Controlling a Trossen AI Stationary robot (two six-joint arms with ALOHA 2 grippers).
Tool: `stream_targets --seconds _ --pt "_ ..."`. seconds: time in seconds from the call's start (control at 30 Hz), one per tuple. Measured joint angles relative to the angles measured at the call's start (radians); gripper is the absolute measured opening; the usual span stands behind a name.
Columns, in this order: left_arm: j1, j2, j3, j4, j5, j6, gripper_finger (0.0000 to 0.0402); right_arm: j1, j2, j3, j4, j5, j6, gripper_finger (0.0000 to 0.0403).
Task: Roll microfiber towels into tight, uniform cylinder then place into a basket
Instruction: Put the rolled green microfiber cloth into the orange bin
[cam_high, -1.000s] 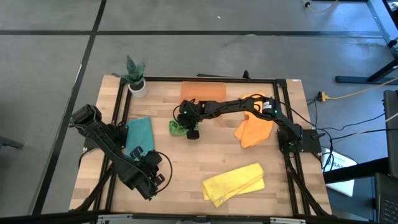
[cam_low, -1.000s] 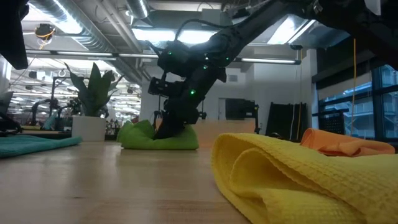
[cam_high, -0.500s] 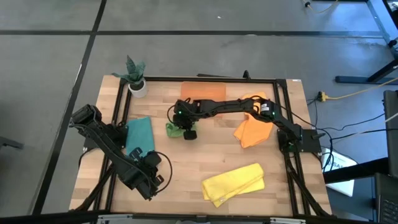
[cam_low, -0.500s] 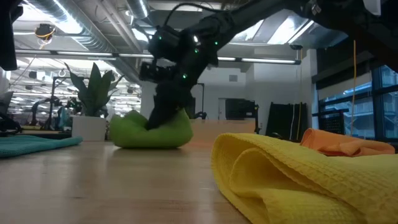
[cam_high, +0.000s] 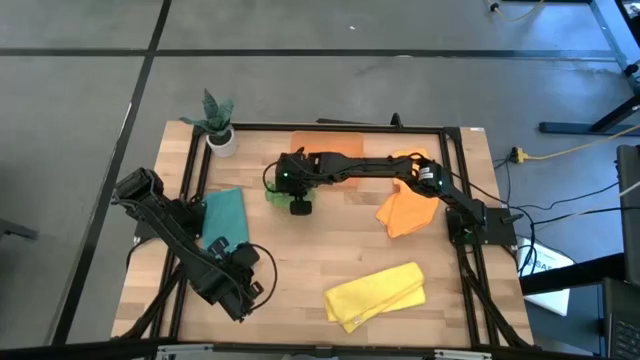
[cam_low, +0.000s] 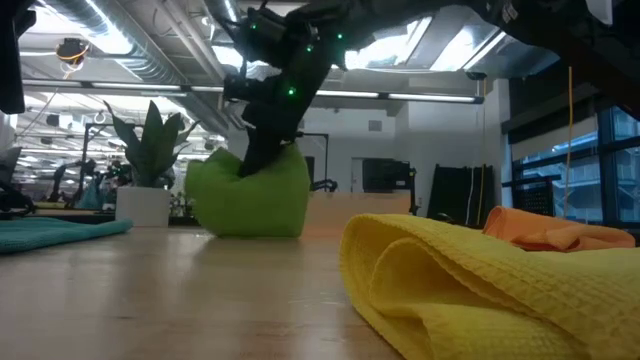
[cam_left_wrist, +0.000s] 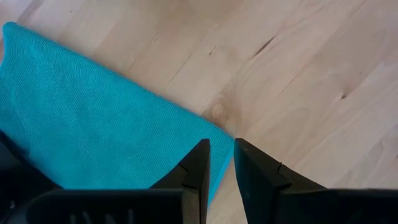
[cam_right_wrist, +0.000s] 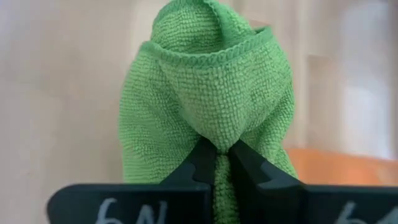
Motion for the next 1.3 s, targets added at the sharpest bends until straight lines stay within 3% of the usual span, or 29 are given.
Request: stream_targets --seconds 0.37,0.53,0.63,0.8,1.1,1.3 --pt "-0.003 0.0 0.0 -0.031 0.001 0.0 0.0064 0.015 -0.001 0.144 -0.184 0.199 0.06 0.002" --pt "-0.014 -0.004 0.0 -0.048 -0.004 0.0 0.0064 0.025 -0.004 0.271 -0.326 0.389 0.099 0.002" --pt "-0.028 -0.006 0.0 -0.06 -0.043 0.013 0.0064 0.013 -0.066 0.237 -0.352 0.496 0.152 0.002" --pt "-0.052 -0.006 0.0 -0.085 -0.093 0.026 0.0064 -0.056 -0.122 0.235 -0.439 0.548 0.255 0.002" --pt "-0.055 -0.008 0.0 -0.09 -0.116 0.037 0.0064 -0.164 -0.129 0.207 -0.505 0.573 0.125 0.002" --pt "-0.032 -0.008 0.0 -0.121 -0.156 0.05 0.0064 -0.238 -0.129 0.061 -0.318 0.568 -0.038 0.002"
